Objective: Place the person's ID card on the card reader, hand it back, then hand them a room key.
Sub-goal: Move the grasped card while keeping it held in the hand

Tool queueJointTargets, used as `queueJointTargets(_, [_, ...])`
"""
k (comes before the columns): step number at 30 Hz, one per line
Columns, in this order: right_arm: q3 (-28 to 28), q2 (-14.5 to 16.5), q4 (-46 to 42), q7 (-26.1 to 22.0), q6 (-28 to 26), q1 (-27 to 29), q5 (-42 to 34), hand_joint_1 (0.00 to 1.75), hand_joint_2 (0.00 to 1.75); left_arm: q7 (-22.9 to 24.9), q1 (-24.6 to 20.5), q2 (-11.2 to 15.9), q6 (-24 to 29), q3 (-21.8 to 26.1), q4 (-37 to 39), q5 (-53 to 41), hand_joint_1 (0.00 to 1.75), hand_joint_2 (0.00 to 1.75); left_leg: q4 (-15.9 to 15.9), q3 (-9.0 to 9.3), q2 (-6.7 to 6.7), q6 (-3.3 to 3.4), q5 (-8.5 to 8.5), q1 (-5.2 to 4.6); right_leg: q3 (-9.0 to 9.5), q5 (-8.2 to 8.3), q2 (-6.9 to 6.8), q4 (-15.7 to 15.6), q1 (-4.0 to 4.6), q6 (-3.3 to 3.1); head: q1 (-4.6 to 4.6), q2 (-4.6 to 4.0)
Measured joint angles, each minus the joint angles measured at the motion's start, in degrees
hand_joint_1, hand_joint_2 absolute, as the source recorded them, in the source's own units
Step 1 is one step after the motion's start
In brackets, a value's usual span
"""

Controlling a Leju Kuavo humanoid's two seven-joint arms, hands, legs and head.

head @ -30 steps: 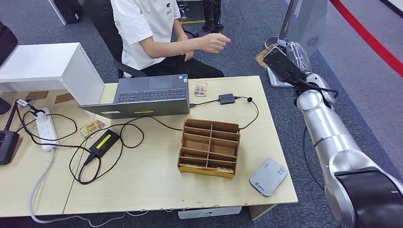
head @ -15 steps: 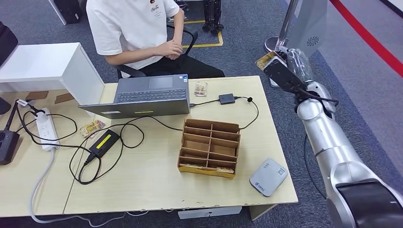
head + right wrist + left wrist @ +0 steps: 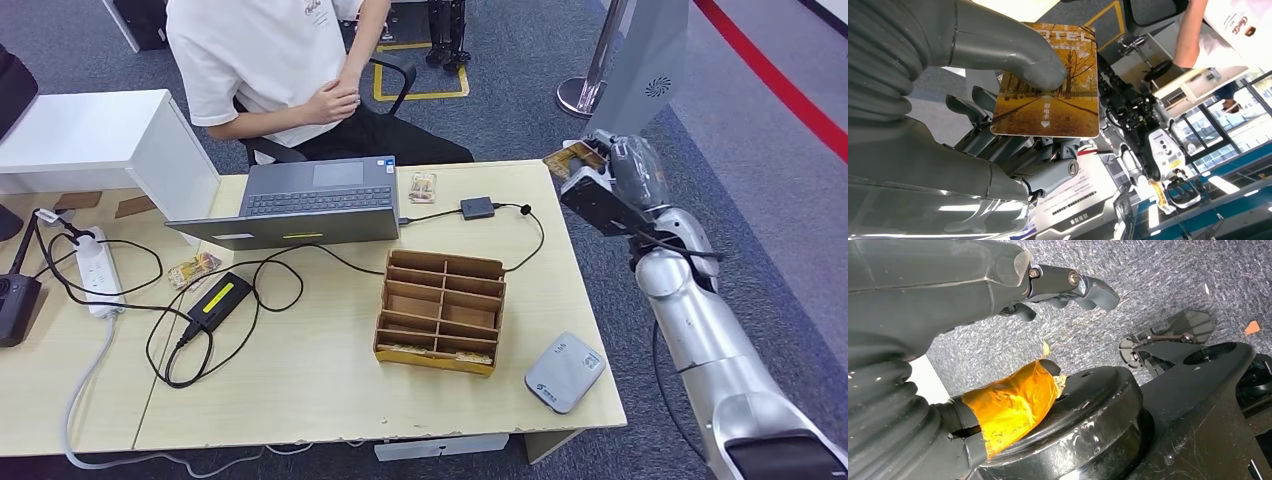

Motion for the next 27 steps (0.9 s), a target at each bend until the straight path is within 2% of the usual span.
queueJointTargets(5, [-0.3,-1.0,-2.9,-0.5,-1.5,3.0,1.3,1.75,1.75,0.0,0.1,0.0,0.0,0.0,0.0,0.7,0.0,1.75,0.0,0.01,-0.14,0.0,0.0,0.01,0.02,-0.02,-0.1,0.0,0.0,0.02,-0.01,0.0])
queueJointTargets(15, [-4.6,-2.7,-21.0,-2.0,-5.8,24.9,5.7,1.75,1.75,0.7,0.4,-0.1,1.0,0.6,0.0,3.1,0.0,1.75,0.0,-0.07,-0.23,-0.05,-0.15,0.02,0.01,-0.15,-0.21,-0.1,0.02,0.04,-0.01,-0.01])
queueJointTargets(20, [-5.2,-1.0,-24.0,-3.1,-7.4,34.9,7.1,1.75,1.75,2.5,0.5,-0.1,1.5,0.7,0.1,3.4,0.0,1.75,-0.1,-0.08,-0.21,-0.06,-0.16,0.05,0.02,-0.17,-0.19,-0.1,0.06,0.02,0.0,0.0])
queueJointTargets(27, [-5.2,2.1,-22.7,-3.1,-8.4,41.7,6.2,1.75,1.75,4.8,0.7,-0.1,1.6,0.7,0.1,3.5,0.0,1.75,-0.1,-0.07,-0.19,-0.07,-0.15,0.07,0.02,-0.17,-0.19,-0.1,0.07,0.01,0.0,0.01])
